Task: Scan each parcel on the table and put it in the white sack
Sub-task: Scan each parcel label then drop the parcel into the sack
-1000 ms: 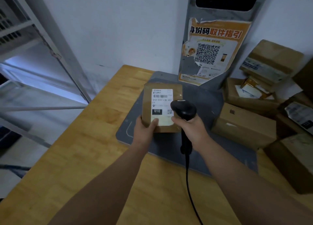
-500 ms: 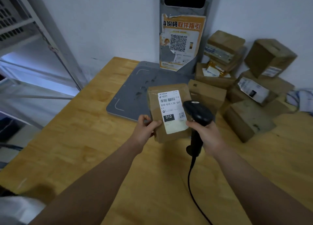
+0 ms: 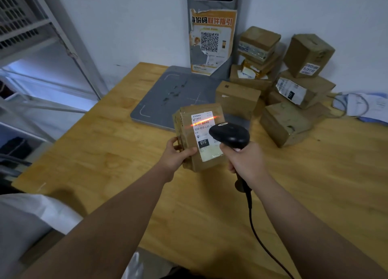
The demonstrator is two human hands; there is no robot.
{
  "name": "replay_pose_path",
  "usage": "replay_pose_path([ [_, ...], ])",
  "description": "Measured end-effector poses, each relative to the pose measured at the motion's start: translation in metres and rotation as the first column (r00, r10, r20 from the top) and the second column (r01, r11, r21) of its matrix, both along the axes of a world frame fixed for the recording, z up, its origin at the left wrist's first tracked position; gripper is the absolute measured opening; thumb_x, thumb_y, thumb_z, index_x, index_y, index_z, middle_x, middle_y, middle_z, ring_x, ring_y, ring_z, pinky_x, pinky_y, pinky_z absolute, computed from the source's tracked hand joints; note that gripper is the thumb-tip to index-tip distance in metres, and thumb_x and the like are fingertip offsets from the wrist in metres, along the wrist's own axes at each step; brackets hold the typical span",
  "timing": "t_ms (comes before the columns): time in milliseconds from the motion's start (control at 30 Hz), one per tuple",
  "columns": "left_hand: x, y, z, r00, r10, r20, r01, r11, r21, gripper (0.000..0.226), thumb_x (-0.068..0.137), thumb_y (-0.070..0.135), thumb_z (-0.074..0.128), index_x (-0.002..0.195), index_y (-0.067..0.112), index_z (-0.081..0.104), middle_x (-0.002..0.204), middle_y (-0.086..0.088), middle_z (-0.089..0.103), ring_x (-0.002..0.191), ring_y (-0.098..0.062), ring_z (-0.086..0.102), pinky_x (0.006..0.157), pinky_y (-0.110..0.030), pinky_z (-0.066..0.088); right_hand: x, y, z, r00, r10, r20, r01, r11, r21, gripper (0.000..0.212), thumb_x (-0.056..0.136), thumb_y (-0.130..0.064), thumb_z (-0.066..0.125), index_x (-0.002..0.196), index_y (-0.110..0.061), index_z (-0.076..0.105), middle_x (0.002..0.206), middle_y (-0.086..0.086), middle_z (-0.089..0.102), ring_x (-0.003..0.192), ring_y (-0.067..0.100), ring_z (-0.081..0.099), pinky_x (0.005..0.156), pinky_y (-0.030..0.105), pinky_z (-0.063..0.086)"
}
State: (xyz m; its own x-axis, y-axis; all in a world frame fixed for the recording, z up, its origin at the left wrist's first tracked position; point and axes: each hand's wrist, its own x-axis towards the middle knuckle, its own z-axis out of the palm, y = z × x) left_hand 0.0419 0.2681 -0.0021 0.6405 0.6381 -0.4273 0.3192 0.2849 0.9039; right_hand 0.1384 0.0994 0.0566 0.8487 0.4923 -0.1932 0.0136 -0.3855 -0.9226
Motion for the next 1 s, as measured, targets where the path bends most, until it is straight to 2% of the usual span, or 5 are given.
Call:
replay_pose_path([
  [167, -0.007, -0.007, -0.003, 0.999, 0.031, -0.015, -0.031, 0.999, 0.024, 0.09, 0.078, 0.024, 0.079, 0.149, 0.021, 0.023, 0.14, -0.007, 0.046, 0.113, -0.021, 0.048, 0.086, -0.033, 0.045, -0.003, -0.009, 0.0, 0.999, -0.032, -0.04, 0.032, 0.999, 0.0, 0.024, 0.085, -0.024, 0.071, 0.067, -0.01, 0.063, 0.048, 0.003, 0.056, 0.038, 0.012, 0.053, 0.048, 0.027, 0.046],
  [367, -0.007, -0.011, -0.004, 0.998, 0.057, -0.019, -0.056, 0.998, 0.013, 0.089, 0.078, 0.024, 0.079, 0.147, 0.022, 0.023, 0.142, -0.008, 0.046, 0.115, -0.022, 0.049, 0.091, -0.036, 0.045, -0.006, -0.014, 0.001, 0.997, -0.025, -0.068, 0.025, 1.0, -0.011, 0.025, 0.084, -0.026, 0.07, 0.068, -0.008, 0.064, 0.049, 0.005, 0.058, 0.04, 0.014, 0.056, 0.049, 0.027, 0.049],
  [500, -0.007, -0.012, -0.004, 0.998, 0.061, -0.021, -0.061, 0.998, 0.013, 0.088, 0.079, 0.024, 0.078, 0.147, 0.022, 0.023, 0.141, -0.008, 0.046, 0.114, -0.022, 0.049, 0.089, -0.034, 0.043, -0.004, -0.015, 0.001, 0.996, -0.03, -0.084, 0.029, 1.0, -0.008, 0.025, 0.084, -0.025, 0.07, 0.069, -0.006, 0.064, 0.05, 0.007, 0.058, 0.04, 0.015, 0.055, 0.051, 0.028, 0.049],
  [733, -0.004, -0.011, -0.005, 0.997, 0.062, -0.055, -0.06, 0.998, 0.034, 0.089, 0.079, 0.025, 0.078, 0.148, 0.023, 0.022, 0.142, -0.009, 0.045, 0.127, -0.027, 0.046, 0.098, -0.04, 0.043, -0.002, -0.016, 0.002, 0.997, -0.017, -0.08, 0.015, 0.999, -0.032, 0.022, 0.084, -0.025, 0.068, 0.073, -0.006, 0.066, 0.055, 0.01, 0.061, 0.043, 0.013, 0.057, 0.053, 0.028, 0.052],
  [1000, -0.026, -0.017, 0.006, 0.993, 0.09, -0.078, -0.083, 0.993, 0.09, 0.09, 0.076, 0.034, 0.079, 0.147, 0.02, 0.026, 0.134, -0.007, 0.05, 0.11, -0.019, 0.053, 0.09, -0.035, 0.049, -0.013, -0.014, -0.002, 0.986, 0.071, -0.148, -0.068, 0.997, 0.028, 0.03, 0.085, -0.024, 0.07, 0.061, -0.008, 0.061, 0.046, 0.005, 0.057, 0.043, 0.016, 0.054, 0.054, 0.029, 0.05],
])
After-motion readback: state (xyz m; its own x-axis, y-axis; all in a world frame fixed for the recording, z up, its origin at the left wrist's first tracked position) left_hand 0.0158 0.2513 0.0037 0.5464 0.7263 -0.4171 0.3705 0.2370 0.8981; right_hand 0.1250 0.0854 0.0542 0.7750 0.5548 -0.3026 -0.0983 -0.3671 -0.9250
